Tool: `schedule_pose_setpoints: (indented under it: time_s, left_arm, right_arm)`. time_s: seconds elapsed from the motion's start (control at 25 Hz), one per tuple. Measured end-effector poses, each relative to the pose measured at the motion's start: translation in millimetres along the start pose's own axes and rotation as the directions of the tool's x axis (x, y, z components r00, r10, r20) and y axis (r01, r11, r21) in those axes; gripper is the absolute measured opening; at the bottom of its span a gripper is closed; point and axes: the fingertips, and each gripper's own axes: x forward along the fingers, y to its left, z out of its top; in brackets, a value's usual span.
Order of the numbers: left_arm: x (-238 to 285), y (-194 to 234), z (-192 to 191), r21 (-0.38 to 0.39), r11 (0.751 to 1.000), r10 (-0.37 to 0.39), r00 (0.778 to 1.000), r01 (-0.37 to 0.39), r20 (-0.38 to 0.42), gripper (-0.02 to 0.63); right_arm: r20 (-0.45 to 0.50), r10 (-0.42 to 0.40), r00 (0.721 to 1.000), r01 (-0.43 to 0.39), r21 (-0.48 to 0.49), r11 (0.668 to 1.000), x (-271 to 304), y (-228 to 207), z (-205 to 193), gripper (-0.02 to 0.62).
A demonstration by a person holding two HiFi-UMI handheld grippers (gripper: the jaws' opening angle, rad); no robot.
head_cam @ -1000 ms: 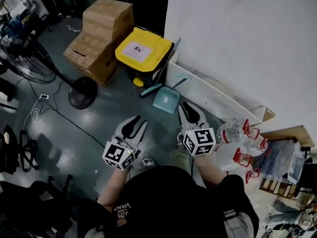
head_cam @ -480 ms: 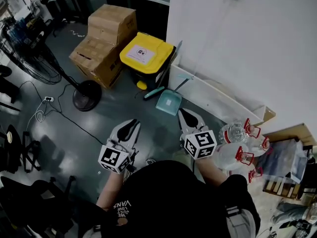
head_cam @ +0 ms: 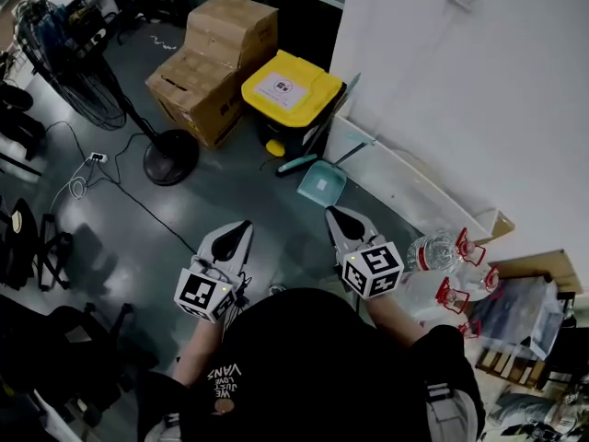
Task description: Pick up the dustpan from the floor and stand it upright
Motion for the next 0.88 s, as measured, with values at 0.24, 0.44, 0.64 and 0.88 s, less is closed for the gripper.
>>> schedule_pose_setpoints:
  time_s: [0.24, 0.44, 0.64, 0.88]
  left_arm:
    - [-13.2, 14.3, 0.7, -0.018, 0.998, 0.058, 0.998, -0.058, 0.009, 0.054]
    - [-19.2, 23.2, 5.1, -0.019, 0.995, 0.096, 0.995, -0.095, 0.030, 0.052]
    - [-18.1, 25.5, 0.5, -0.035, 0.994, 0.105, 0.994, -0.104, 0.031, 0.052]
    - [-16.6, 30.6, -3.2, -0.047, 0.991, 0.128, 0.991, -0.126, 0.033, 0.052]
  right_arm:
    - [-0.032, 0.072, 0.997, -0.073, -0.016, 0.997, 13.9, 27.9, -5.2, 0.002]
    - [-0.056, 0.108, 0.993, -0.110, -0.035, 0.993, 22.8, 40.5, -7.6, 0.002]
    - [-0.063, 0.118, 0.991, -0.121, -0.037, 0.992, 29.9, 39.6, -7.0, 0.002]
    - [-0.056, 0.117, 0.992, -0.119, -0.034, 0.992, 36.8, 37.8, -6.4, 0.002]
